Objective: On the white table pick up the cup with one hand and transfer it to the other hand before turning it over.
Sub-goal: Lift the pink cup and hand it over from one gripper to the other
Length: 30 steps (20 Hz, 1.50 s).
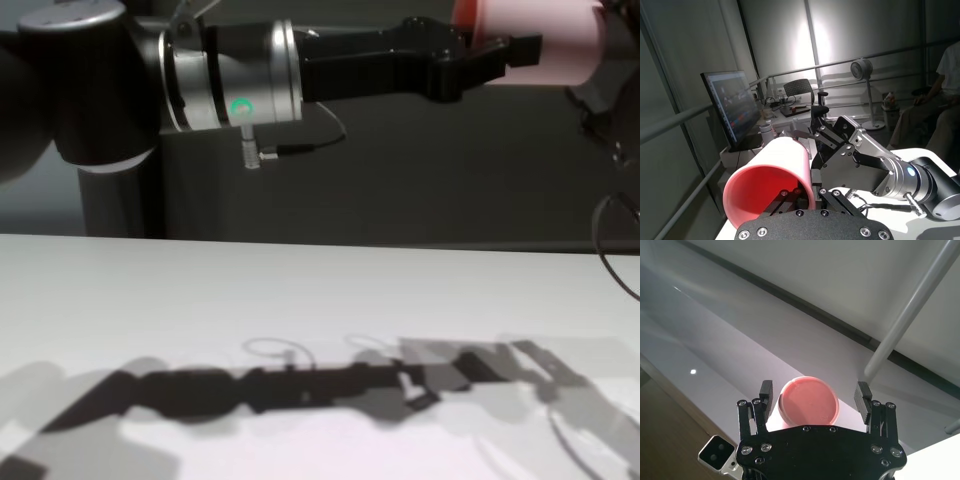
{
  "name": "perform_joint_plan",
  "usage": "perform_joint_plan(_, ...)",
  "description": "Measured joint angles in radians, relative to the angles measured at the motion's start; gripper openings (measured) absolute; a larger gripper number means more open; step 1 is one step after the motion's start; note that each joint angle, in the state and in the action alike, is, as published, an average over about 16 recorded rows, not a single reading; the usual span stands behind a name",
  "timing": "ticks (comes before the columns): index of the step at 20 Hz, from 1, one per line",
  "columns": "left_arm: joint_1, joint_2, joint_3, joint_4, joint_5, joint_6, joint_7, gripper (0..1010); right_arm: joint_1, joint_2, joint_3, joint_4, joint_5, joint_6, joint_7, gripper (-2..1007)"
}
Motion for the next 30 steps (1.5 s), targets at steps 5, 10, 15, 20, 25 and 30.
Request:
perform_joint_plan(5, 0.000, 0.000, 0.000, 0.000, 0.000, 0.000, 0.000, 47, 0.018, -0.001, -0.014, 0.016, 0.010, -0.008, 0.008, 1002)
perform_joint_plan(10, 0.000, 0.000, 0.000, 0.000, 0.000, 0.000, 0.000, 47, 0.028, -0.001, -0.026, 0.026, 0.021, -0.014, 0.012, 1002)
perform_joint_plan(15, 0.000, 0.000, 0.000, 0.000, 0.000, 0.000, 0.000, 47, 0.034, -0.001, -0.039, 0.033, 0.030, -0.019, 0.014, 1002)
perform_joint_plan(20, 0.000, 0.000, 0.000, 0.000, 0.000, 0.000, 0.000, 47, 0.037, 0.001, -0.053, 0.038, 0.037, -0.024, 0.015, 1002)
perform_joint_plan(25, 0.000, 0.000, 0.000, 0.000, 0.000, 0.000, 0.000, 47, 0.040, 0.005, -0.068, 0.040, 0.043, -0.029, 0.013, 1002)
perform_joint_plan(30, 0.000, 0.000, 0.000, 0.000, 0.000, 0.000, 0.000, 47, 0.043, 0.012, -0.081, 0.040, 0.047, -0.036, 0.007, 1002)
